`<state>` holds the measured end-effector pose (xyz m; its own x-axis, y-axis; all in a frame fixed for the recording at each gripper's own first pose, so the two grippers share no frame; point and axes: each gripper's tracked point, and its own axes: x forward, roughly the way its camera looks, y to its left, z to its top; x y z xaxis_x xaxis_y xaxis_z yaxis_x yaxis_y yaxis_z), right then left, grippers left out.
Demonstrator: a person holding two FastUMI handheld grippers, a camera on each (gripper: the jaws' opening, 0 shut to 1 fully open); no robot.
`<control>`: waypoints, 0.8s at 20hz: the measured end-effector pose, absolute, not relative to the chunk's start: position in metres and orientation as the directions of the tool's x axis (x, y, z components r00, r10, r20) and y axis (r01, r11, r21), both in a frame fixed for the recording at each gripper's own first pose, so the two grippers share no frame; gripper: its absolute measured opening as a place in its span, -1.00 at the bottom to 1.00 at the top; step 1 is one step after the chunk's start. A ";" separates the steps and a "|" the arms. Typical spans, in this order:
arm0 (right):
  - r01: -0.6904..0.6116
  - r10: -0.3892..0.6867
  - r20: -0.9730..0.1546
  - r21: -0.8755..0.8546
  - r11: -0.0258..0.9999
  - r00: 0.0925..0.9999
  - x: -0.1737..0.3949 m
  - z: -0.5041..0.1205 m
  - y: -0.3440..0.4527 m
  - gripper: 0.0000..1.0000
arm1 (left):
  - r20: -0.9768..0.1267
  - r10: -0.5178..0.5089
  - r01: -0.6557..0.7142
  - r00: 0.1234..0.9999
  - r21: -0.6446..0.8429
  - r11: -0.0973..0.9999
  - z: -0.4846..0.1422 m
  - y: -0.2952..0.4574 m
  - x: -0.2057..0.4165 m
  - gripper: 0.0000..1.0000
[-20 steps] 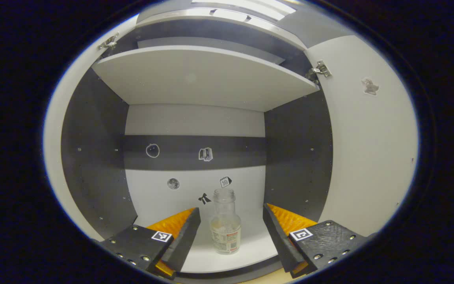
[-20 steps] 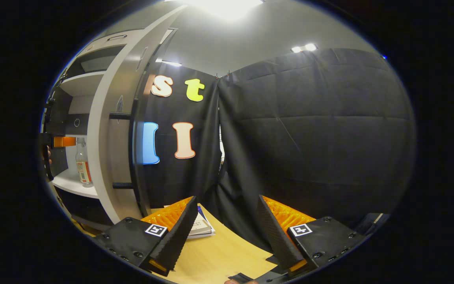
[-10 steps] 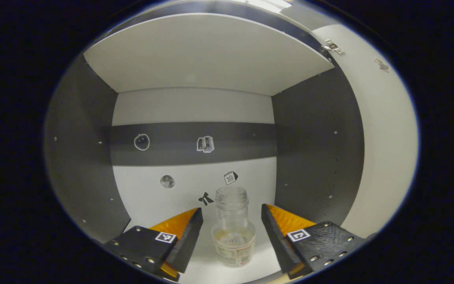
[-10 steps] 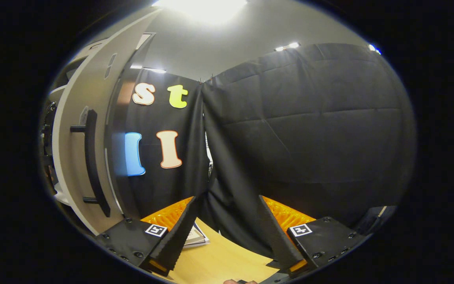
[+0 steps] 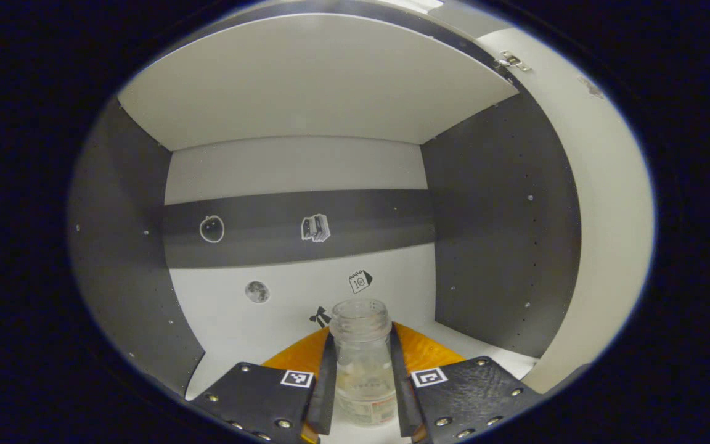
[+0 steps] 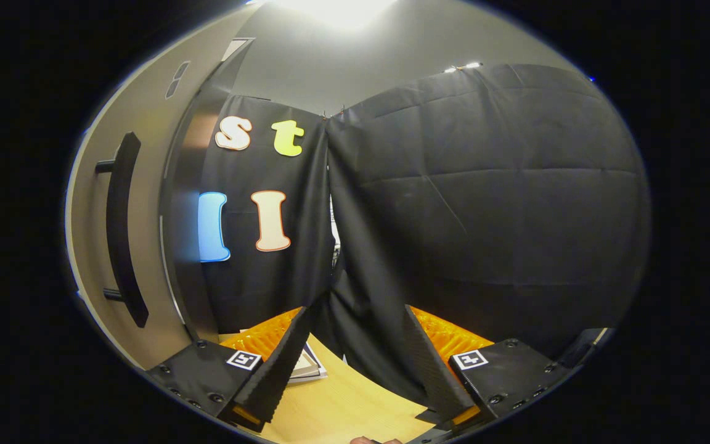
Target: Grasp the bottle in the cabinet with the left hand and place it on the coaster, then close the right door with the right hand and the left door with the left hand.
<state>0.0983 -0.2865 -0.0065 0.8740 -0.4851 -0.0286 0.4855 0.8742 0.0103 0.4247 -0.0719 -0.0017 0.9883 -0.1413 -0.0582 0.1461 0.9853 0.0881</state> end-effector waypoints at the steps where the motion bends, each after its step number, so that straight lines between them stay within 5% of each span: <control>1: 0.483 -0.482 -0.032 -0.002 0.876 0.875 0.099 -0.008 -0.289 0.93 | -0.054 -0.143 0.147 0.988 0.077 0.986 0.000 -0.071 0.421 -0.31; 2: 0.479 -0.479 -0.036 -0.007 0.878 0.877 0.099 -0.008 -0.291 0.93 | -0.048 -0.152 0.154 0.987 0.058 0.986 0.004 -0.070 0.417 -0.40; 3: 0.474 -0.473 -0.042 -0.003 0.881 0.880 0.100 -0.008 -0.292 0.89 | -0.040 -0.159 0.160 0.987 0.041 0.986 0.007 -0.070 0.410 -0.22; 4: 0.468 -0.467 -0.048 0.007 0.884 0.883 0.101 -0.007 -0.293 0.89 | -0.035 -0.164 0.165 0.986 0.035 0.986 0.012 -0.069 0.403 -0.40; 5: 0.463 -0.462 -0.053 0.020 0.886 0.886 0.102 -0.007 -0.293 0.89 | -0.029 -0.166 0.167 0.986 0.037 0.985 0.017 -0.067 0.395 -0.22; 11: 0.438 -0.436 -0.058 0.022 0.899 0.898 0.090 0.002 -0.284 0.89 | 0.011 -0.236 0.236 0.972 0.042 0.971 0.054 -0.069 0.323 -0.22; 13: 0.431 -0.430 -0.053 0.006 0.902 0.901 0.079 0.009 -0.278 0.89 | 0.032 -0.258 0.255 0.966 0.092 0.963 0.059 -0.064 0.295 -0.05; 14: 0.430 -0.429 -0.048 0.002 0.903 0.902 0.072 0.013 -0.273 0.89 | 0.028 -0.266 0.262 0.963 0.111 0.959 0.058 -0.062 0.281 -0.39; 15: 0.428 -0.428 -0.046 0.002 0.904 0.903 0.064 0.015 -0.267 0.89 | 0.017 -0.275 0.272 0.961 0.115 0.955 0.054 -0.060 0.268 -0.06; 16: 0.426 -0.426 -0.044 0.003 0.905 0.904 0.057 0.018 -0.261 0.93 | 0.009 -0.291 0.288 0.957 0.106 0.952 0.049 -0.060 0.255 -0.06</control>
